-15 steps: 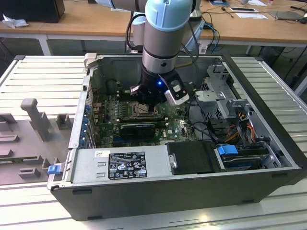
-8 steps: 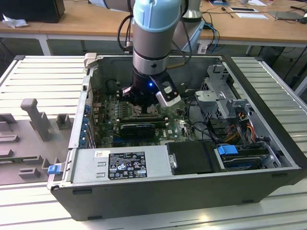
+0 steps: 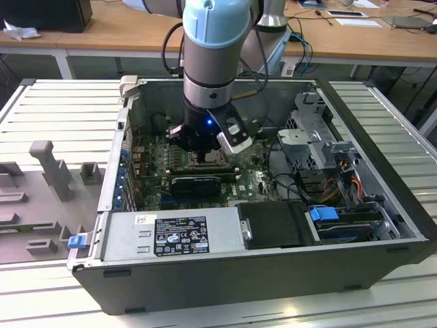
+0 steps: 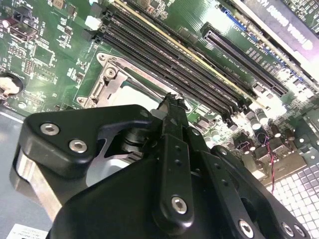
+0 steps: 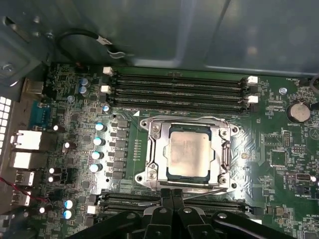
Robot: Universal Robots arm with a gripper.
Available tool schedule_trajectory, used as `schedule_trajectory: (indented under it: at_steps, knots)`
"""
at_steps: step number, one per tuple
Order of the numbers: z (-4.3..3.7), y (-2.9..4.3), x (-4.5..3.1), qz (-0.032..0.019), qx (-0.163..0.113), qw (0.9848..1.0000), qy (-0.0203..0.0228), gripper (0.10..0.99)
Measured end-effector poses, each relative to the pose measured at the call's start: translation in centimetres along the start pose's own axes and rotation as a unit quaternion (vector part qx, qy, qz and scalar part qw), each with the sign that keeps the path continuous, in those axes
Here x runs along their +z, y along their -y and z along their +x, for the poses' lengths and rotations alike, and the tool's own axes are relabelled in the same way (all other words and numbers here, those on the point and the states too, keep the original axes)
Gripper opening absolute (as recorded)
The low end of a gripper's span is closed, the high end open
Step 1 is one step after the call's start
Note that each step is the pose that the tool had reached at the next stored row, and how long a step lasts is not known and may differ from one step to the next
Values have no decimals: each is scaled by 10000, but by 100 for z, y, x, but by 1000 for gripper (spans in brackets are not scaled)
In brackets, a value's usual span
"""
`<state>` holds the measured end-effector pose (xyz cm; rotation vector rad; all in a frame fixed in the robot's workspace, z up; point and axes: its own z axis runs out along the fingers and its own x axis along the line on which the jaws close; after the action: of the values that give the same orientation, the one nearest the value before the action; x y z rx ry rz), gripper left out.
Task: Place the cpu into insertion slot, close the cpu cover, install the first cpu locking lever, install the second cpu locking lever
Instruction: 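Install the second cpu locking lever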
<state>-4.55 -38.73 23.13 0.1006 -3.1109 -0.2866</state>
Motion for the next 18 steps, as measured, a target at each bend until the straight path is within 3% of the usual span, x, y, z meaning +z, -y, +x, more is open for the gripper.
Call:
schedule_trajectory:
  at_steps: [9, 14, 18]
  knots:
    - [43, 0, 13, -4, 0, 10000, 0, 106]
    - [119, -2, 35, -11, -4, 10000, 1, 106]
    - [134, 23, 168, -26, -23, 10000, -3, 106]
